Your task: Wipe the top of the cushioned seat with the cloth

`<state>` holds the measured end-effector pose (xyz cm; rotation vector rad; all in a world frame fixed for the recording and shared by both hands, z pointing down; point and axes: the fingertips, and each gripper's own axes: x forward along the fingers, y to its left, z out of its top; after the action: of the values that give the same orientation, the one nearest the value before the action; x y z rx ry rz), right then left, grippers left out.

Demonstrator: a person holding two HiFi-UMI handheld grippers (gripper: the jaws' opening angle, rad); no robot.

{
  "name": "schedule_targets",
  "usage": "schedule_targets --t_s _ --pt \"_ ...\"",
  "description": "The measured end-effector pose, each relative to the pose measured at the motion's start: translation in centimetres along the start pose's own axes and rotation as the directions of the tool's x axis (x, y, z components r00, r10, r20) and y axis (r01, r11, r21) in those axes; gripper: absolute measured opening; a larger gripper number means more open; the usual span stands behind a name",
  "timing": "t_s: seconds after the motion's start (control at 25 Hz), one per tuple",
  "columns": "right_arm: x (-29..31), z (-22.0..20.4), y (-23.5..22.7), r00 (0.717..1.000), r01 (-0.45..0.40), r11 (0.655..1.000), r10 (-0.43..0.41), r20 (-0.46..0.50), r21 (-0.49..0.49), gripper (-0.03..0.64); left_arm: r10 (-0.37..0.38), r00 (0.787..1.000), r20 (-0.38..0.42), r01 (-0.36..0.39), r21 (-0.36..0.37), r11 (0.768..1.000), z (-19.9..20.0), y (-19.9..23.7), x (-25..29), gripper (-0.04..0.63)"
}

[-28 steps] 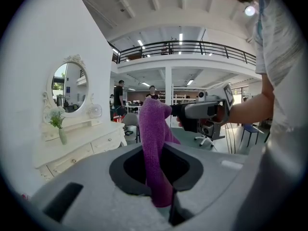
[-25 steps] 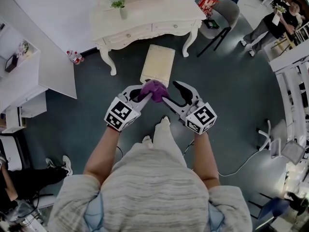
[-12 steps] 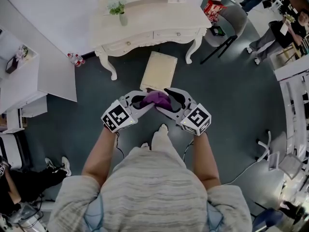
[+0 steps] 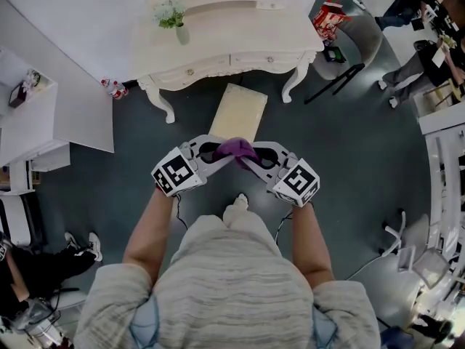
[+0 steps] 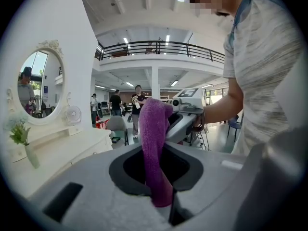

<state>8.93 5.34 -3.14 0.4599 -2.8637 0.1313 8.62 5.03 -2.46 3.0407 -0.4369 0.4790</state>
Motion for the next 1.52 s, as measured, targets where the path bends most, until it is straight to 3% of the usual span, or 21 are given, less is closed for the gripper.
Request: schedule_targets --t_s 0.4,0.6,0.88,1.24,1.52 --pt "1.6 -2.2 -5.4 0.993 0.111 0.993 -0.11 -0.035 0.025 0.037 0.083 0.997 0.013 -0.082 -0.018 0.996 -2.3 4.9 2.7 0.062" --pt "2.4 -3.3 -8.1 0.982 0.181 0.983 -0.179 -0.056 0.037 0.037 0.107 0.993 0.042 -0.105 -0.04 0.994 -3.9 7.6 3.6 0.197" --pt "4.4 -5.9 -11.8 0.959 0.283 0.951 -0.277 -0.064 0.121 0.037 0.126 0.991 0.043 -0.122 -0.083 0.989 -7.4 11.8 3.6 0.215" --pt "6.6 -14.7 -17.9 0.916 0.401 0.894 -0.386 -0.11 0.202 0.038 0.165 0.985 0.04 -0.162 -0.074 0.984 -15.7 16.5 5.2 0.215" --pt "9.2 -23.7 -21.7 0.904 0.424 0.883 -0.4 -0.149 0.201 0.037 0.195 0.979 0.066 -0.19 -0.08 0.978 -23.8 19.2 7.8 0.215"
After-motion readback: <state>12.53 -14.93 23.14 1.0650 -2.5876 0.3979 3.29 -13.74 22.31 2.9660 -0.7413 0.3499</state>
